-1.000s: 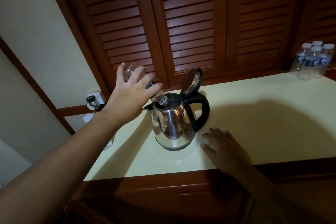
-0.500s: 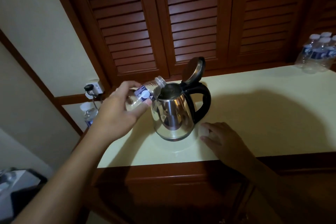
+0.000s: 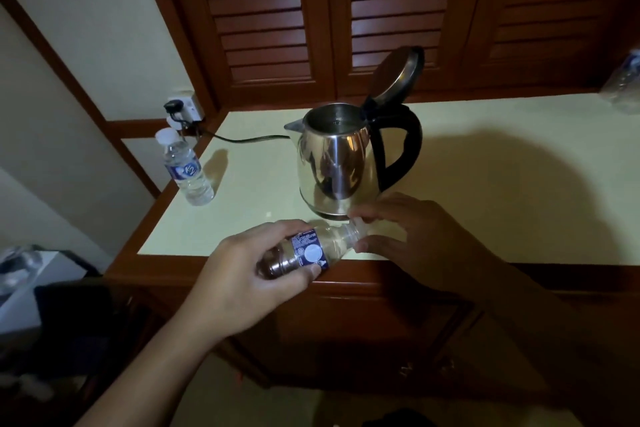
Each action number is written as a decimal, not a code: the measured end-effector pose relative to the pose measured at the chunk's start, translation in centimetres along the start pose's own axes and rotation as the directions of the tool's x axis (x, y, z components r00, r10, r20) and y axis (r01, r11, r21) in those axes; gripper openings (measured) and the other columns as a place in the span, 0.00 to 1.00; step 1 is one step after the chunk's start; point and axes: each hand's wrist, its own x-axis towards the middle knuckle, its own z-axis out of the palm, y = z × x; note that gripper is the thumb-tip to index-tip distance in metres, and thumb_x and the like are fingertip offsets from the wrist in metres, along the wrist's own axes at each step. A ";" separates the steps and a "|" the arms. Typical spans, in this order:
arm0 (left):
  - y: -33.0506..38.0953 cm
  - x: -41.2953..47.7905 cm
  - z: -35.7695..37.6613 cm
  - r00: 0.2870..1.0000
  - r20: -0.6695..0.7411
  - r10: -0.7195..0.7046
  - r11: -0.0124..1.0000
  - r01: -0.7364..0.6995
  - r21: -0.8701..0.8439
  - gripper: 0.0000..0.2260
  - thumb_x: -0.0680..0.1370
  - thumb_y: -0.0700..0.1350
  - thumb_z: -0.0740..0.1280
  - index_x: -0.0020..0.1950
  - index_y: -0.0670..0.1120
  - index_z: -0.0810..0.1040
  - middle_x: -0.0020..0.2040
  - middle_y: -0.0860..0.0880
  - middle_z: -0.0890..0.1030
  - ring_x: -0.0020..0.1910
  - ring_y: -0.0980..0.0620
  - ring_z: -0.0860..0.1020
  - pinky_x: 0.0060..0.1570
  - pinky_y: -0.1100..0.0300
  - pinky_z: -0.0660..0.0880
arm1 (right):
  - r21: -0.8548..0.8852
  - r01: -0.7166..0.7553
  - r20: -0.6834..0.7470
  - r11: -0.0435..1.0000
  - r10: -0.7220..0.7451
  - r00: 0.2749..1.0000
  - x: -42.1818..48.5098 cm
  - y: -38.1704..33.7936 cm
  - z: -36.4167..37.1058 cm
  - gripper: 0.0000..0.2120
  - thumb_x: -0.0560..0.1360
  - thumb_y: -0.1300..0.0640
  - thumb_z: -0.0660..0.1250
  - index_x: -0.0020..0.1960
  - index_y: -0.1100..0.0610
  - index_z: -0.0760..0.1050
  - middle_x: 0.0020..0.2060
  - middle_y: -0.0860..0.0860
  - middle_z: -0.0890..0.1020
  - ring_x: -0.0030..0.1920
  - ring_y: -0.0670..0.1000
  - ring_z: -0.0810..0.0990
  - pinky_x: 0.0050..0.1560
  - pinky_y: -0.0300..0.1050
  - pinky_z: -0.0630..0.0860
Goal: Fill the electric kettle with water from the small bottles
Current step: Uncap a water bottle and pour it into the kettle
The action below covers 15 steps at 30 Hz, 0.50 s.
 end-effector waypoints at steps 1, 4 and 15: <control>0.0 -0.1 0.0 1.000 0.000 -0.008 0.999 0.008 -0.036 0.20 0.73 0.49 0.81 0.64 0.58 0.83 0.53 0.62 0.85 0.53 0.59 0.85 0.47 0.65 0.82 | 0.017 -0.008 0.003 1.000 0.008 1.000 0.0 -0.1 0.0 0.21 0.73 0.43 0.73 0.66 0.43 0.78 0.53 0.31 0.75 0.55 0.35 0.74 0.55 0.23 0.64; 0.2 -0.4 -0.2 0.999 -0.006 -0.045 0.987 0.044 -0.151 0.18 0.73 0.46 0.82 0.61 0.58 0.84 0.52 0.60 0.87 0.52 0.58 0.85 0.49 0.67 0.80 | 0.084 -0.016 0.009 0.996 0.015 1.000 0.1 -0.6 0.1 0.21 0.73 0.44 0.73 0.66 0.41 0.78 0.54 0.32 0.78 0.53 0.35 0.78 0.52 0.23 0.68; 1.4 0.9 -1.5 0.943 0.227 -0.243 0.767 0.330 -0.550 0.12 0.71 0.45 0.81 0.53 0.50 0.90 0.39 0.34 0.84 0.29 0.48 0.79 0.25 0.64 0.72 | 0.303 -0.005 -0.082 0.953 0.031 0.996 -0.5 -1.6 0.7 0.18 0.72 0.47 0.71 0.61 0.38 0.80 0.58 0.36 0.83 0.59 0.36 0.80 0.61 0.31 0.73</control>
